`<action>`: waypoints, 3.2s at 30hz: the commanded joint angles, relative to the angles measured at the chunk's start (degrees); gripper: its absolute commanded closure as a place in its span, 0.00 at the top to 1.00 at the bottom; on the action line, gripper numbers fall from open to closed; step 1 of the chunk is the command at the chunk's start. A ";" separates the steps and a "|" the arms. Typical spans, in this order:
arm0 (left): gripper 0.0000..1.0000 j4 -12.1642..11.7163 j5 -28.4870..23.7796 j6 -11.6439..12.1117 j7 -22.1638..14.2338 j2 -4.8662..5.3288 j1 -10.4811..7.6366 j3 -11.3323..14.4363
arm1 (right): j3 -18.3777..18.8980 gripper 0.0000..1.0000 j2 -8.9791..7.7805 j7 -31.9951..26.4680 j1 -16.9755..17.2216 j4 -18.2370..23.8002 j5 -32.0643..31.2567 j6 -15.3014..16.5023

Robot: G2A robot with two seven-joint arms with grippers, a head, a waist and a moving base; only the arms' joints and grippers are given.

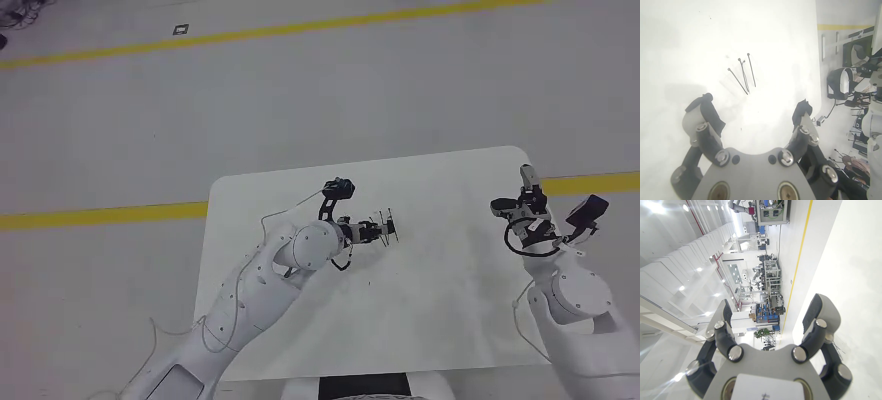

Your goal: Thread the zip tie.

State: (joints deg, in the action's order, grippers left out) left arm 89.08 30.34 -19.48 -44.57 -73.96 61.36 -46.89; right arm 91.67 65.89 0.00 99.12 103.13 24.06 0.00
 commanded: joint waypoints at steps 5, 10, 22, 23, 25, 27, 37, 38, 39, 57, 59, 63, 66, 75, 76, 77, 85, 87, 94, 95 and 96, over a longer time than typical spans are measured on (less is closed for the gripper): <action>1.00 -0.84 -3.80 0.00 2.36 -1.09 -0.47 1.26 | 0.00 1.00 0.00 0.00 0.00 0.00 0.00 0.00; 1.00 -5.57 -5.50 0.00 2.00 -3.28 -3.79 4.06 | 0.00 1.00 0.00 0.00 0.00 0.00 0.00 0.00; 1.00 -18.13 -3.36 0.00 2.71 -8.98 -8.63 6.51 | 0.00 1.00 0.00 0.00 0.00 0.00 0.00 0.00; 1.00 -18.13 -3.36 0.00 2.71 -8.98 -8.63 6.51 | 0.00 1.00 0.00 0.00 0.00 0.00 0.00 0.00; 1.00 -18.13 -3.36 0.00 2.71 -8.98 -8.63 6.51 | 0.00 1.00 0.00 0.00 0.00 0.00 0.00 0.00; 1.00 -18.13 -3.36 0.00 2.71 -8.98 -8.63 6.51 | 0.00 1.00 0.00 0.00 0.00 0.00 0.00 0.00; 1.00 -18.59 -3.72 0.00 2.51 -9.45 -9.21 4.74 | 0.00 1.00 0.00 0.00 0.00 0.00 0.00 0.00; 1.00 -18.85 -2.87 0.00 2.27 -9.65 -9.55 4.63 | 0.00 1.00 0.00 0.00 0.00 0.00 0.00 0.00; 1.00 -19.07 -2.54 0.00 1.47 -9.91 -9.66 4.49 | 0.00 1.00 0.00 0.00 0.00 0.00 0.00 0.00; 1.00 -24.42 4.70 0.00 -7.82 -12.89 -11.11 0.90 | 0.00 1.00 0.00 0.00 0.00 0.00 0.00 0.00; 1.00 -24.42 4.70 0.00 -7.82 -12.89 -11.11 0.90 | 0.00 1.00 0.00 0.00 0.00 0.00 0.00 0.00; 1.00 -22.76 3.81 0.00 -6.63 -12.87 -10.37 0.59 | 0.00 1.00 0.00 0.00 0.00 0.00 0.00 0.00; 1.00 -19.69 2.67 0.05 -7.48 -12.47 -9.24 -0.12 | 0.00 1.00 0.00 0.00 0.00 0.00 0.00 0.00; 1.00 -17.16 -1.68 0.00 -6.55 -12.24 -6.83 -3.99 | 0.00 1.00 0.00 0.00 0.00 0.00 0.00 0.00; 1.00 -17.16 -1.68 0.00 -6.55 -12.24 -6.83 -3.99 | 0.00 1.00 0.00 0.00 0.00 0.00 0.00 0.00; 1.00 -17.16 -1.68 0.00 -6.55 -12.24 -6.83 -3.99 | 0.00 1.00 0.00 0.00 0.00 0.00 0.00 0.00; 1.00 -17.16 -1.68 0.00 -6.55 -12.24 -6.83 -3.99 | 0.00 1.00 0.00 0.00 0.00 0.00 0.00 0.00; 1.00 -17.16 -1.68 0.00 -6.55 -12.24 -6.83 -3.99 | 0.00 1.00 0.00 0.00 0.00 0.00 0.00 0.00; 1.00 -17.16 -1.68 0.00 -6.55 -12.24 -6.83 -3.99 | 0.00 1.00 0.00 0.00 0.00 0.00 0.00 0.00; 1.00 -17.16 -1.68 0.00 -6.55 -12.24 -6.83 -3.99 | 0.00 1.00 0.00 0.00 0.00 0.00 0.00 0.00; 1.00 -17.16 -1.68 0.00 -6.55 -12.24 -6.83 -3.99 | 0.00 1.00 0.00 0.00 0.00 0.00 0.00 0.00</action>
State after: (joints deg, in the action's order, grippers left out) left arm 71.92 28.66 -19.48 -51.13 -86.20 54.53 -50.87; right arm 91.67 65.89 0.00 99.12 103.13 24.06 0.00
